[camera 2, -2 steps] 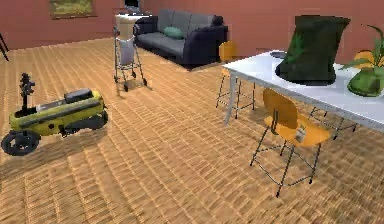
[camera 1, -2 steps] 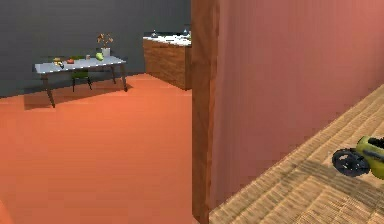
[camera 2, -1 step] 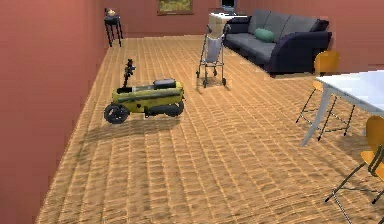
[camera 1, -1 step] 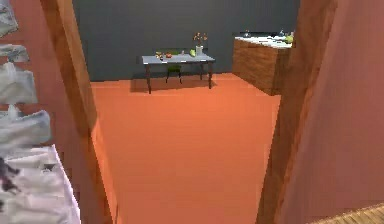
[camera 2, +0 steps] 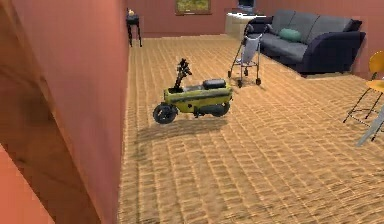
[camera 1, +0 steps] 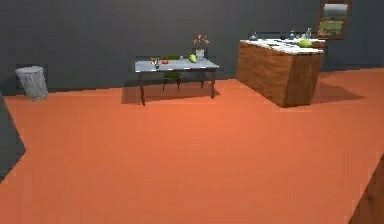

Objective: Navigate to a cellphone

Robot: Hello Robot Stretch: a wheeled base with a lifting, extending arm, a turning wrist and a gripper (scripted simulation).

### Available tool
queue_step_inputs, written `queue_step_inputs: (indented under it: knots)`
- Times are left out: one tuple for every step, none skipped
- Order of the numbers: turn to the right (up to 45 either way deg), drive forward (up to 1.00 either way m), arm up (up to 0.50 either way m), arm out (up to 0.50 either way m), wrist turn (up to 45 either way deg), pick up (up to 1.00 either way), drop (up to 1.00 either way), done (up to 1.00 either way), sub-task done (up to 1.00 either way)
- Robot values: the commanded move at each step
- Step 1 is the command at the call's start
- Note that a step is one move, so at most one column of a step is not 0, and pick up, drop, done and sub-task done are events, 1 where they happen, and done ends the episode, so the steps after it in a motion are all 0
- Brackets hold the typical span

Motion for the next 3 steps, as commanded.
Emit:
queue_step_inputs:
  knots:
    - [3.0, 0.0, 0.0, 0.0, 0.0, 0.0, 0.0, 0.0, 0.0]
    - [0.0, 0.5, 0.0, 0.0, 0.0, 0.0, 0.0, 0.0, 0.0]
    - [12.0, 0.0, 0.0, 0.0, 0.0, 0.0, 0.0, 0.0, 0.0]
